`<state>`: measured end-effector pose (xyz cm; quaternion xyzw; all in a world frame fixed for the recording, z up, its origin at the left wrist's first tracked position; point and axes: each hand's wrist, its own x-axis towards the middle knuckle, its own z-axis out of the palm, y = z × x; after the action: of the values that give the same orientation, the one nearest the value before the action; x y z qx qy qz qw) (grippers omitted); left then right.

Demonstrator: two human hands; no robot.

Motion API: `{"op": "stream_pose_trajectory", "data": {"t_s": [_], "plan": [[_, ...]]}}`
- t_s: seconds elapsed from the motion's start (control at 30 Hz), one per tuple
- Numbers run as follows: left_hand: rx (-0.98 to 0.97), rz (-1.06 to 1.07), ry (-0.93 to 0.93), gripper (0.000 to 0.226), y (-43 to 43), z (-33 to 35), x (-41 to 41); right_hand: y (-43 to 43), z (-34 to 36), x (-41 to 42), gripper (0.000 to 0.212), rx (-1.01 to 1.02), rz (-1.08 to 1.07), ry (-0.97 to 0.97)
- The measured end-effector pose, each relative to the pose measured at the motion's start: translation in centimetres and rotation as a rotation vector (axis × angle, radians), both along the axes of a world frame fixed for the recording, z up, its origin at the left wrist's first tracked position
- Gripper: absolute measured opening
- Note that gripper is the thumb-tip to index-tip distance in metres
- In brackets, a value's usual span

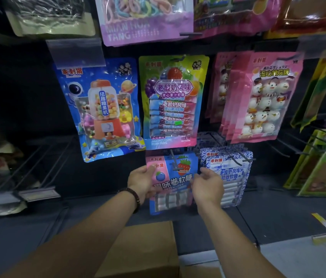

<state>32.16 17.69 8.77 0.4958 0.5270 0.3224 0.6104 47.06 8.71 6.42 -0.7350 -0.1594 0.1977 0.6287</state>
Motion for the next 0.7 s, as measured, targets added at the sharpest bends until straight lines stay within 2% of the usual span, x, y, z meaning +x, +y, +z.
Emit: {"op": "stream_pose_trajectory", "data": {"t_s": [0.07, 0.23, 0.4, 0.57, 0.7], "plan": [[0.002, 0.012, 0.004, 0.022, 0.7, 0.4, 0.4, -0.2, -0.2, -0.8, 0.022, -0.042, 0.083, -0.050], [0.029, 0.037, 0.027, 0.015, 2.1, 0.4, 1.1, -0.5, -1.6, -3.1, 0.015, -0.092, 0.283, -0.010], [0.056, 0.018, 0.092, 0.033, 2.7, -1.1, 0.5, -1.3, -1.8, -4.7, 0.018, -0.160, 0.430, 0.044], [0.189, -0.084, 0.330, 0.014, 1.5, -2.0, -3.6, -2.7, -1.4, -6.3, 0.015, -0.221, 0.489, 0.023], [0.348, -0.365, 0.571, 0.006, -0.2, -1.9, -9.7, -4.1, -1.5, -8.2, 0.018, -0.306, 0.598, -0.092]]}}
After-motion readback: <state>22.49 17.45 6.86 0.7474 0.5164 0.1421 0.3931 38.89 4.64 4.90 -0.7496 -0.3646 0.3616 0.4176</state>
